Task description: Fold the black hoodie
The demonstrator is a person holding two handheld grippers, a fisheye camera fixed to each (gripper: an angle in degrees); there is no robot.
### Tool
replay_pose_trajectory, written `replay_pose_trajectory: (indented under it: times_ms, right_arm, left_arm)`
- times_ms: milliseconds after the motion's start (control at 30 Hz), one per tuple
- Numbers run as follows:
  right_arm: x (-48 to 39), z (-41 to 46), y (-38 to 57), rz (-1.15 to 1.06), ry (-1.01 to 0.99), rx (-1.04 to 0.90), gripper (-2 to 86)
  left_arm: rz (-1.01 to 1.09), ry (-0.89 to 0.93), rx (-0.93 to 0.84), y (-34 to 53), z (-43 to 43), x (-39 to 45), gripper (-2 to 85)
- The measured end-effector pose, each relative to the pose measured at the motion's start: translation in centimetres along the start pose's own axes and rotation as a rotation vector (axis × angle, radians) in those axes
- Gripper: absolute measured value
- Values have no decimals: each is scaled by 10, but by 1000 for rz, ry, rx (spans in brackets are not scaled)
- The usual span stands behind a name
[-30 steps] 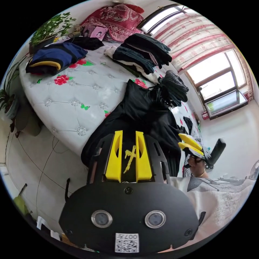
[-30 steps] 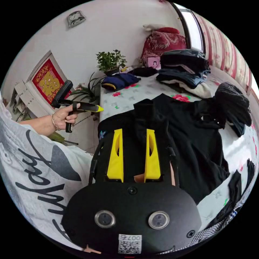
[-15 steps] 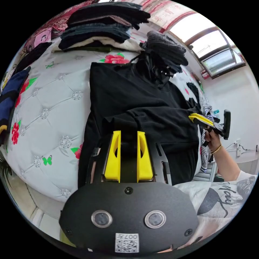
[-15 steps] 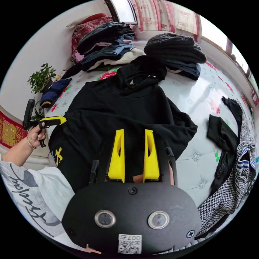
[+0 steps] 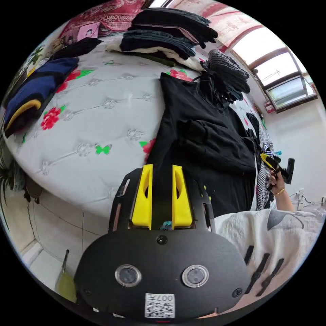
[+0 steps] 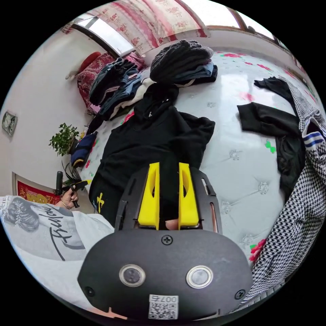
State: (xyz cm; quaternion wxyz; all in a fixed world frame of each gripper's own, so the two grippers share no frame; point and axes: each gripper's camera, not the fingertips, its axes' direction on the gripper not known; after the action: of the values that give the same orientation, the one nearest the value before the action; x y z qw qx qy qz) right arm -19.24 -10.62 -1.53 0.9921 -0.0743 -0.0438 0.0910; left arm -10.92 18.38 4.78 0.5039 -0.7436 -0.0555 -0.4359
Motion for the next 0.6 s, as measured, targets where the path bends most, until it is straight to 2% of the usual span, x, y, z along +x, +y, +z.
replay_pose_trajectory:
  times_ms: [300,433,467,567,600]
  right_arm:
    - [12,-8,174,165,157,-207,98]
    - [9,11,195,169,143,-296,96]
    - [4,13,194,162,210,-282,93]
    - [-8,24,183,93,379,-360,64]
    - [-15,24,178,26,338,-367,50]
  left_arm:
    - [-15,-52,-145,83,8,-31,128]
    - [41,-29,-232,88,43,-17,131]
    - [64,-36,-267,82,55,-11,128]
    - [115,-45,-301,64,70,2,73]
    - [143,-66,-355,53,75,11,28]
